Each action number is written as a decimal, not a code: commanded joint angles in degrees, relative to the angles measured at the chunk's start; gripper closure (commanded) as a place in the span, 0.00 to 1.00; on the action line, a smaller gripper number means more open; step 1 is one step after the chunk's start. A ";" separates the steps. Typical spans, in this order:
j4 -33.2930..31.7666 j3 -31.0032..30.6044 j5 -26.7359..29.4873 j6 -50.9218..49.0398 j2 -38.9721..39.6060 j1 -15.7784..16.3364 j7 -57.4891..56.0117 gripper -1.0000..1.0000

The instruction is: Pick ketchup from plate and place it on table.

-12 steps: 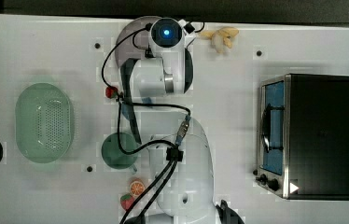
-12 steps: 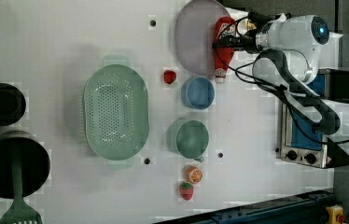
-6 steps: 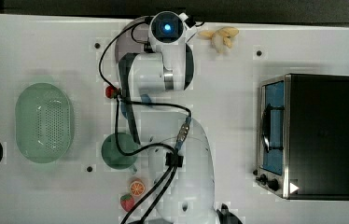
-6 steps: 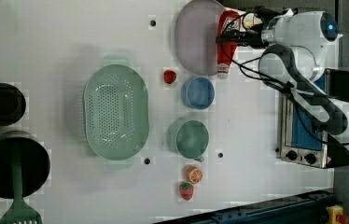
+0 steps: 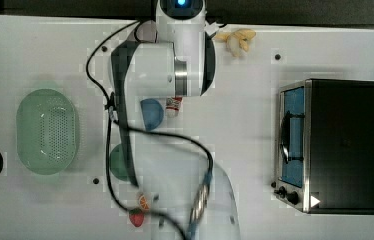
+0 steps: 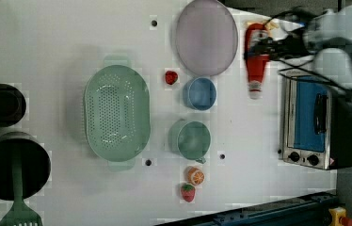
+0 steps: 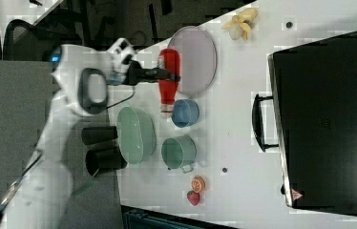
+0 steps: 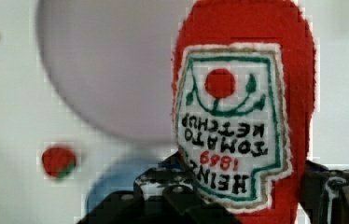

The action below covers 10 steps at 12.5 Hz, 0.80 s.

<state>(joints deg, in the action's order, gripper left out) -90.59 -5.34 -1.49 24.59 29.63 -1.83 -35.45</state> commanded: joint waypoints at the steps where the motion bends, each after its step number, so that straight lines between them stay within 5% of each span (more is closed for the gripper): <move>1: -4.33 1.22 -0.38 -4.36 -10.83 -2.35 -0.69 0.37; 6: -22.05 3.17 0.27 -1.18 -21.58 -4.05 -0.69 0.37; 10: -36.18 4.39 3.07 11.92 -25.18 -4.34 -0.68 0.37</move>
<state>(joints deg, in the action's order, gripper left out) -124.33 -1.55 0.74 36.23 3.84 -5.28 -35.47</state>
